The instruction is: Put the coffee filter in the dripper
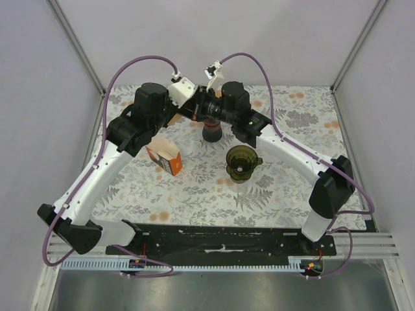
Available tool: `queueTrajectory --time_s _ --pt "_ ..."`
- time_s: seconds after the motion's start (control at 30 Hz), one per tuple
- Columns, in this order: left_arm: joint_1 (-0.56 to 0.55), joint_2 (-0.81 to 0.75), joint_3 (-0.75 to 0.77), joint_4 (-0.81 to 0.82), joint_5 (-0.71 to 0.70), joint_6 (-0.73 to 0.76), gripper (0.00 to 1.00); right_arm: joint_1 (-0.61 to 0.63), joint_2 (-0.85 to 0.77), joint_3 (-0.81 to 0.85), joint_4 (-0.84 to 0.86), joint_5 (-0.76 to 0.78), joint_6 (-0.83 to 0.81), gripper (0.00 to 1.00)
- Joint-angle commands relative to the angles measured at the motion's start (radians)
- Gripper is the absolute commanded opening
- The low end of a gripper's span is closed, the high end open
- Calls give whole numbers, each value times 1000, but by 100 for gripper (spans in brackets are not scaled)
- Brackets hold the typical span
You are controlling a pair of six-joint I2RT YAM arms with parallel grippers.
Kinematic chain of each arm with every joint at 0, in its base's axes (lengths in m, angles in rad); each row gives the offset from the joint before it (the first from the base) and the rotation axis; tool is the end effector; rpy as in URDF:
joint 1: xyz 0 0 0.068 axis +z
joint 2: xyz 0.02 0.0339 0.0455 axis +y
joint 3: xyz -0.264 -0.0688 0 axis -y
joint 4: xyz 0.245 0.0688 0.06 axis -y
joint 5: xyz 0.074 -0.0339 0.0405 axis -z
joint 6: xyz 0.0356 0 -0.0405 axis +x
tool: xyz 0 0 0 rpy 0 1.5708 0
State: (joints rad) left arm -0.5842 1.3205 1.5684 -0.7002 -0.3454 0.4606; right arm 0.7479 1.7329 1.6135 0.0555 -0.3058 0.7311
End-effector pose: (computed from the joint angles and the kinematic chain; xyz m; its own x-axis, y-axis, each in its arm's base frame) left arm 0.2353 -0.1411 0.4406 -0.2088 0.6394 -0.7399 0.3994 0.7464 0.5323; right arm 0.3012 0.2940 0.3975 -0.6149 0.2980 -0.7301 -0.6155 0.3973 0.6806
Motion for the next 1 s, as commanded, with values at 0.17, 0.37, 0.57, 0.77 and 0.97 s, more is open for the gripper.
queueTrajectory --time_s 0.17,0.37,0.57,0.77,0.97 --pt "-17 -33 130 -8 -43 -54 2 -42 -46 -44 112 51 67 1" --pt "-42 -27 105 -13 9 -89 2 -19 -33 -55 223 25 96 29" --pt "-43 -17 140 -25 74 -134 2 -7 -24 -67 314 36 133 39" --pt "-46 -18 166 -39 123 -184 2 7 -3 -24 225 149 137 33" --pt "-48 -10 196 -44 125 -189 2 8 16 -27 245 180 166 15"
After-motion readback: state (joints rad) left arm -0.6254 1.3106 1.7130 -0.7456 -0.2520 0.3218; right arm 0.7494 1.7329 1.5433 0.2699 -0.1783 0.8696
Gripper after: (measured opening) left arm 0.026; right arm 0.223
